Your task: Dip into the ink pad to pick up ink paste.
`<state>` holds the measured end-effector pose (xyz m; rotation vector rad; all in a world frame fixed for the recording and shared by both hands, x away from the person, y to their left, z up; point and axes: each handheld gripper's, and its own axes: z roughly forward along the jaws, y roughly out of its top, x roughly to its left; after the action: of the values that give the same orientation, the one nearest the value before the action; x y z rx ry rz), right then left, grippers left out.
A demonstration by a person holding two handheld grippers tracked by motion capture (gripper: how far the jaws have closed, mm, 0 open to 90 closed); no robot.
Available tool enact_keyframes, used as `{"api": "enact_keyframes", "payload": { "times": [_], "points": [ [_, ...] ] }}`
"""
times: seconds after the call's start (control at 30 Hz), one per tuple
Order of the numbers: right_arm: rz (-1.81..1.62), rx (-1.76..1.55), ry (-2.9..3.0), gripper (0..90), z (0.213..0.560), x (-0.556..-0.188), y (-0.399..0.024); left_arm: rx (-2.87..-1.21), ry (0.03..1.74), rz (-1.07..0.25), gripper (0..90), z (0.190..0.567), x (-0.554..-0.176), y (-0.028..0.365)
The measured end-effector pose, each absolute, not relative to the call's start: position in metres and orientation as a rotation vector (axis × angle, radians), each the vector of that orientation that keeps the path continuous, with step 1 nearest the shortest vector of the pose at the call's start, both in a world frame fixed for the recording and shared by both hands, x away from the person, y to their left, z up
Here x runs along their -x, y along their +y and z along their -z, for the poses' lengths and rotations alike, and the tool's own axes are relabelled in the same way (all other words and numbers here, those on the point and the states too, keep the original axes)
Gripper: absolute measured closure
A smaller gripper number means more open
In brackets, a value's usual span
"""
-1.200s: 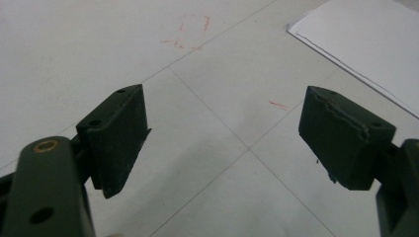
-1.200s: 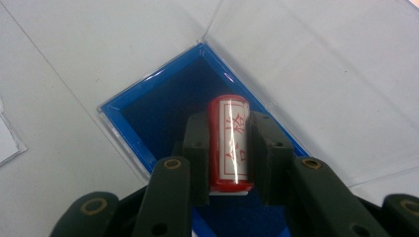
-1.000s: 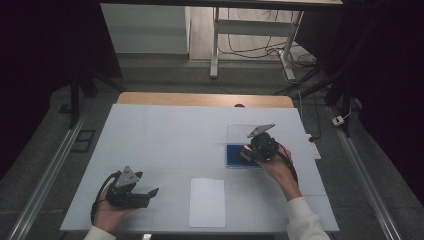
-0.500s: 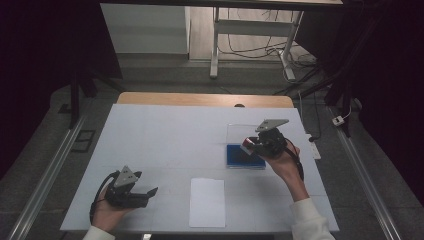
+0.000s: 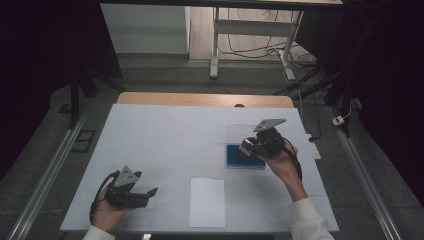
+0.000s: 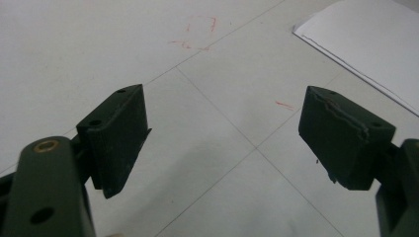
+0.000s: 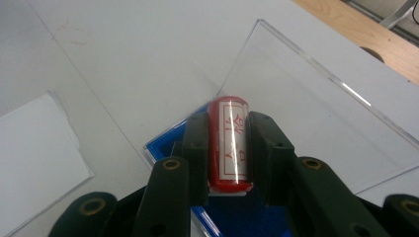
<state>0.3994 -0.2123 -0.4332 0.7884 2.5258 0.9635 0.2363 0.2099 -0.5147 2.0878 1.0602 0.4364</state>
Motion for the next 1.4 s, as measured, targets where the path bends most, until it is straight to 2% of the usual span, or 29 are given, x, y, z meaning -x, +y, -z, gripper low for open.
{"api": "enact_keyframes", "payload": {
  "times": [0.93, 1.4],
  "points": [
    [-0.747, -0.821, 2.585, 69.9, 0.469, -0.417, -0.200, -2.098, 1.063, -0.429, 19.3, 0.517, -0.237, 0.210],
    [-0.733, -0.846, 2.595, 70.1, 0.469, -0.418, -0.201, -2.104, 1.067, -0.428, 19.3, 0.517, -0.236, 0.209]
  ]
}}
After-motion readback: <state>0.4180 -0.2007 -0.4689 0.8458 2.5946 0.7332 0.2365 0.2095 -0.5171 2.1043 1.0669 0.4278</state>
